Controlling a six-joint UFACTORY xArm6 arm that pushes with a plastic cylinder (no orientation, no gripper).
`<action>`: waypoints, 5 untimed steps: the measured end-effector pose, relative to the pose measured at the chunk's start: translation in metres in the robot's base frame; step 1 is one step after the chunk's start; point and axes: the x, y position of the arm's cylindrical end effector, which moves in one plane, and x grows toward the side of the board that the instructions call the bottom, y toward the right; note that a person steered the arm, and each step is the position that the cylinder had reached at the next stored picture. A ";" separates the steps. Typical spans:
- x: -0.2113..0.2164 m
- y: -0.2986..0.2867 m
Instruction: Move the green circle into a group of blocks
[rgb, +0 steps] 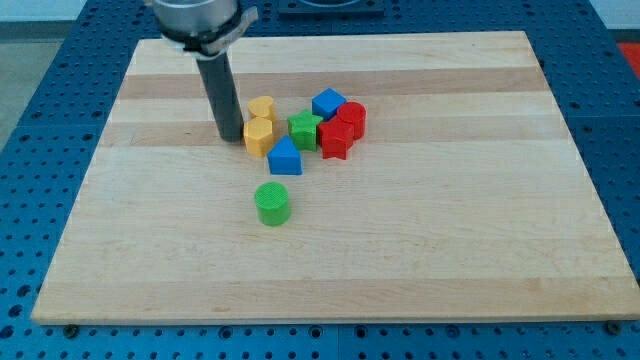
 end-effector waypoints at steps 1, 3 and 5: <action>-0.024 0.018; -0.020 0.004; 0.144 -0.079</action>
